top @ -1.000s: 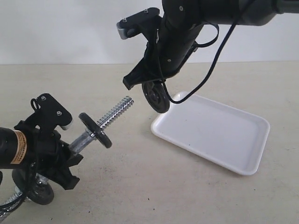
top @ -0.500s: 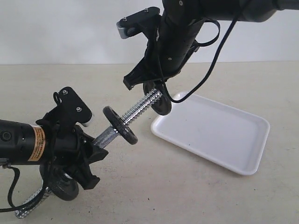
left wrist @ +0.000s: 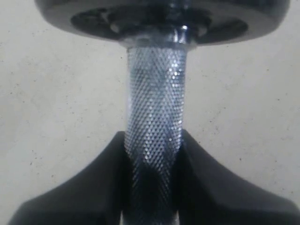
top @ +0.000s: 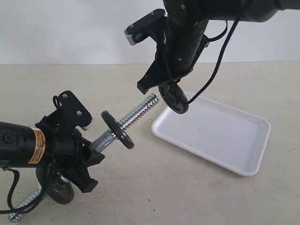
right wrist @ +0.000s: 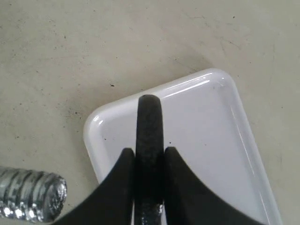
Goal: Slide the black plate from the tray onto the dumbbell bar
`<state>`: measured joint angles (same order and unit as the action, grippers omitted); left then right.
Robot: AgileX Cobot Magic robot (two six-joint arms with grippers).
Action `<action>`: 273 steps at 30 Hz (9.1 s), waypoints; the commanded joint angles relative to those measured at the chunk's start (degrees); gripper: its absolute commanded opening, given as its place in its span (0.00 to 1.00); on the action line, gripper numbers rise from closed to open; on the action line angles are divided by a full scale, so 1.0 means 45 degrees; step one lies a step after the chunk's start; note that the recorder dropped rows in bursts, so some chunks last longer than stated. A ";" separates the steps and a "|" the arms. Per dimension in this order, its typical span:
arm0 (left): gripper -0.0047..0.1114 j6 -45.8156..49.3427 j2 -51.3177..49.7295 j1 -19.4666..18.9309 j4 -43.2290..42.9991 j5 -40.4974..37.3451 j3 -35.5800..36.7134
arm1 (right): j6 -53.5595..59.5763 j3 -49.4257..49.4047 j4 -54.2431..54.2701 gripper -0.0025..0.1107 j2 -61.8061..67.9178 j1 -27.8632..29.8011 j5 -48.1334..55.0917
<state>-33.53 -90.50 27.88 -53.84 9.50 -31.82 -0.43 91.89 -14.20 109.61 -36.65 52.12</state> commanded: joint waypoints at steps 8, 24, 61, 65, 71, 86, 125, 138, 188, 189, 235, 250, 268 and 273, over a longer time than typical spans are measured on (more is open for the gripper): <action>0.08 0.0832 -0.0298 0.0022 0.1560 0.2848 -0.0490 | -0.0038 0.0195 0.0138 0.02 -0.0378 0.0024 -0.0264; 0.08 0.0831 -0.0298 0.0022 0.1560 0.2886 -0.0698 | 0.0243 0.0195 0.1405 0.02 -0.0378 0.0024 -0.0419; 0.08 0.0656 -0.0298 0.0022 0.1560 0.1791 -0.0695 | 0.1018 0.1060 0.1978 0.02 -0.0378 -0.0005 0.0234; 0.08 0.0656 -0.0298 0.0022 0.1560 0.1820 -0.0695 | 0.1018 0.1060 0.2010 0.02 -0.0378 -0.0005 0.0317; 0.08 0.0656 -0.0298 0.0022 0.1560 0.1842 -0.0695 | 0.1018 0.1060 0.2154 0.02 -0.0378 -0.0005 0.0475; 0.08 0.0656 -0.0298 0.0022 0.1560 0.1865 -0.0695 | 0.0969 0.1060 0.2012 0.02 -0.0378 -0.0583 0.0805; 0.08 0.0656 -0.0275 0.0022 0.1560 0.2197 -0.0695 | 0.0211 0.1060 0.1051 0.02 -0.0021 -0.0663 0.0747; 0.08 0.0656 -0.0275 0.0022 0.1560 0.2197 -0.0695 | 0.0211 0.1060 0.1239 0.02 -0.0021 -0.0732 0.0369; 0.08 0.0513 -0.0275 0.0022 0.1560 0.2353 -0.0702 | -0.0881 0.1060 0.2210 0.61 0.0243 -0.2799 -0.0694; 0.08 0.0513 -0.0275 0.0022 0.1560 0.2353 -0.0702 | -0.0918 0.1060 0.1746 0.64 0.0243 -0.2776 -0.0692; 0.08 -0.2741 -0.2341 0.0029 0.8057 0.0440 -0.4318 | -0.1192 0.1060 -0.4114 0.06 -0.2639 -0.2610 0.3966; 0.08 -0.3292 -0.3971 0.0081 0.7994 0.2241 -0.5844 | -0.1155 0.1060 -0.4089 0.06 -0.2639 -0.2610 0.3966; 0.08 -0.4596 -0.5746 0.0927 0.6476 0.1728 -0.8143 | -0.1155 0.1060 -0.4020 0.06 -0.2639 -0.2610 0.3966; 0.08 -0.4596 -0.5928 0.0927 0.6476 0.1560 -0.8342 | -0.1155 0.1060 -0.4020 0.06 -0.2639 -0.2610 0.3966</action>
<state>-53.86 -118.87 31.91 -23.80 -1.07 -67.21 -6.04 96.35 -32.13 98.64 -48.68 69.83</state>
